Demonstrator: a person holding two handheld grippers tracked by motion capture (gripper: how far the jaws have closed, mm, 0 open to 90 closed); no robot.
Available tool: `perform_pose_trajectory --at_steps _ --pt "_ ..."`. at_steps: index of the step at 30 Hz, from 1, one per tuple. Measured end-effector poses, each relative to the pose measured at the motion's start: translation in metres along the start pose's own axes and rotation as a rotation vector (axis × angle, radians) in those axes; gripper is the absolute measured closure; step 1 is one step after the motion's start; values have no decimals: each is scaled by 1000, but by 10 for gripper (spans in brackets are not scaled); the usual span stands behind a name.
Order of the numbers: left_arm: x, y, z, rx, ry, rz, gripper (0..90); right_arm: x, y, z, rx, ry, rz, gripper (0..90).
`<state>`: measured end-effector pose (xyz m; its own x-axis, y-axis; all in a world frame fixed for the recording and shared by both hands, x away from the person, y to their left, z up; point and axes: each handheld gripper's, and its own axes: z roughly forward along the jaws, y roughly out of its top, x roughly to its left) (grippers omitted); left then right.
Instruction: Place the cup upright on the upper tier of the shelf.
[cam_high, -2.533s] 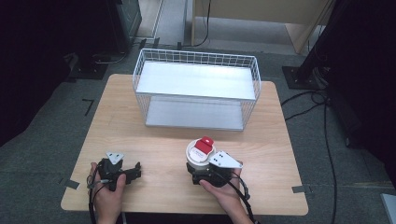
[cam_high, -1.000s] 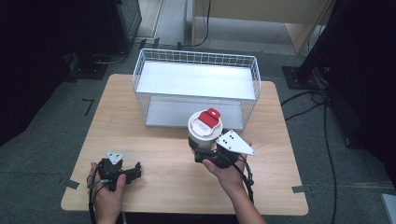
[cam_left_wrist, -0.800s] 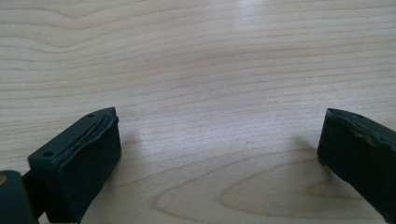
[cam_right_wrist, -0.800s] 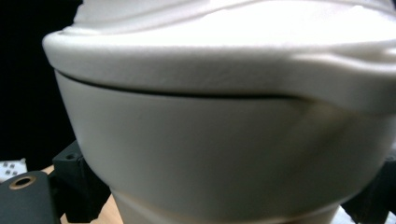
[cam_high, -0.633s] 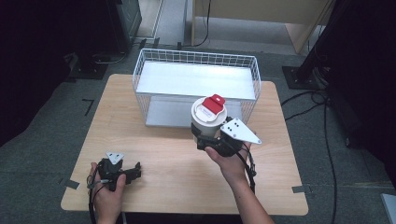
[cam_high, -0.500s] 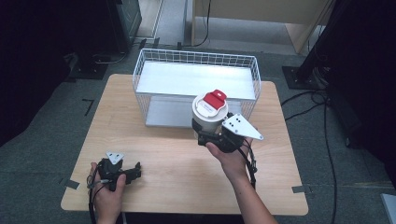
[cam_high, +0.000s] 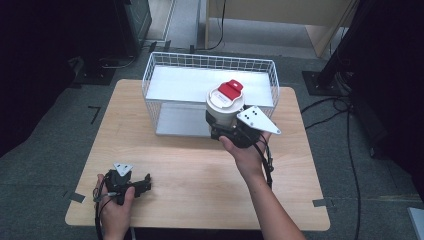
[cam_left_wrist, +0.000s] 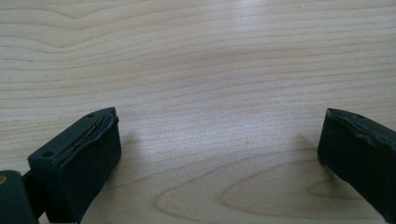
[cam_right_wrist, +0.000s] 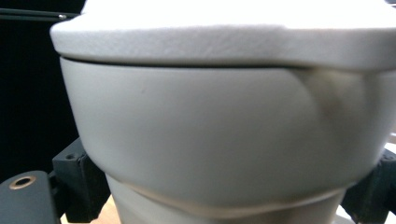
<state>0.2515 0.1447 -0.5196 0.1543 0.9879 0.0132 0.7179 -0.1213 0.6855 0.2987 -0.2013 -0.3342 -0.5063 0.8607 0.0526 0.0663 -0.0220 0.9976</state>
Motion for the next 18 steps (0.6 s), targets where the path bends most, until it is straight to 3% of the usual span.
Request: perform_pose_trajectory --at_steps 13,18 --pt "0 0 0 2 -4 2 0 -12 17 32 -9 -47 -29 89" --pt "0 0 0 -1 -4 0 0 -17 18 42 -4 -61 -9 89"
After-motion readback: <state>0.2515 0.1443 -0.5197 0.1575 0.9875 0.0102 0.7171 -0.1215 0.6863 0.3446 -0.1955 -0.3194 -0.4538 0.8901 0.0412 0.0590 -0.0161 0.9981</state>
